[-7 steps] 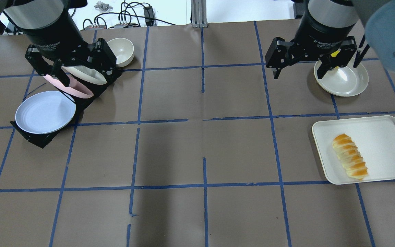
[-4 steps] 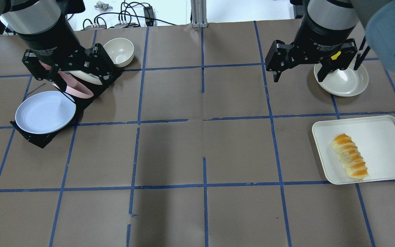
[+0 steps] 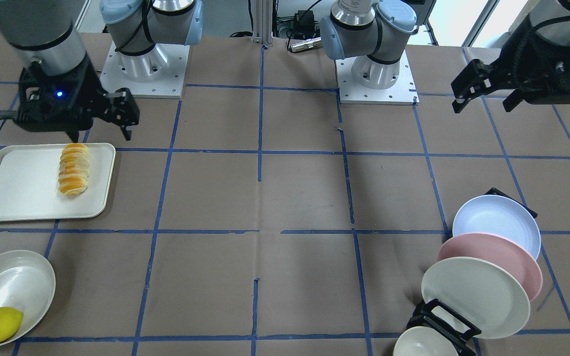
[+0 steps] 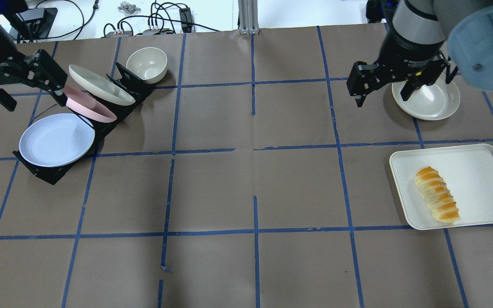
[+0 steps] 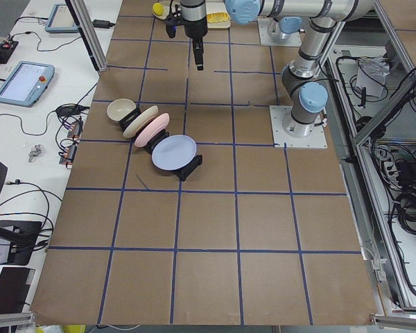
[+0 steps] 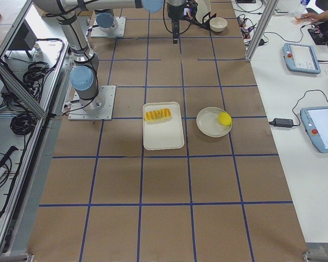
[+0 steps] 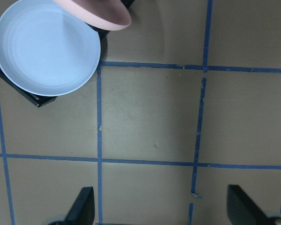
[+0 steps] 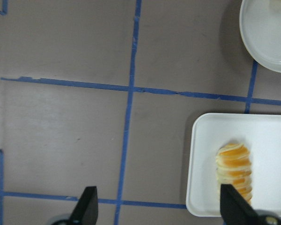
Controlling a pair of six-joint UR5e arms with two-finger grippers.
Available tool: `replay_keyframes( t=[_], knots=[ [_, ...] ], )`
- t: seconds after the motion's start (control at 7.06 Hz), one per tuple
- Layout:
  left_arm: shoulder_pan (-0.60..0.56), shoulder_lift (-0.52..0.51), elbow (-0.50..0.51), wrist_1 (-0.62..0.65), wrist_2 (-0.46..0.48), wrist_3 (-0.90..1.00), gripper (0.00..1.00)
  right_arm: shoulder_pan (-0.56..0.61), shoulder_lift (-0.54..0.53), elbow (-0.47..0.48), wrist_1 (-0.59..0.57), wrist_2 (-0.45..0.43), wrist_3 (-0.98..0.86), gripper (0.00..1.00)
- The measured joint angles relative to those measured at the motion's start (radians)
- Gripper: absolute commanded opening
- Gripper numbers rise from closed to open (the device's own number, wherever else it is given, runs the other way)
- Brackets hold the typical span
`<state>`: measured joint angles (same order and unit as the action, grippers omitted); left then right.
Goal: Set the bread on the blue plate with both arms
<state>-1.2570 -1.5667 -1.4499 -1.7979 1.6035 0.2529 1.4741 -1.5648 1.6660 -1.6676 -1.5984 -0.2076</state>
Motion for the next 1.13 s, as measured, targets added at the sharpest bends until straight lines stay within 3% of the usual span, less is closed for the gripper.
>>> replay_keyframes(
  t=[0.28, 0.57, 0.85, 1.13],
  knots=[
    [0.146, -0.056, 0.001, 0.008, -0.001, 0.177, 1.00, -0.233, 0.005, 0.219, -0.228, 0.009, -0.264, 0.95],
    [0.251, -0.165, 0.003, 0.081, -0.005, 0.351, 1.00, -0.335, 0.028, 0.407, -0.461, 0.010, -0.434, 0.95],
    [0.331, -0.298, 0.005, 0.192, -0.018, 0.469, 1.00, -0.354, 0.067, 0.484, -0.529, 0.003, -0.518, 0.97],
    [0.374, -0.407, 0.040, 0.280, -0.035, 0.542, 1.00, -0.375, 0.103, 0.499, -0.533, -0.003, -0.570, 0.96]
  ],
)
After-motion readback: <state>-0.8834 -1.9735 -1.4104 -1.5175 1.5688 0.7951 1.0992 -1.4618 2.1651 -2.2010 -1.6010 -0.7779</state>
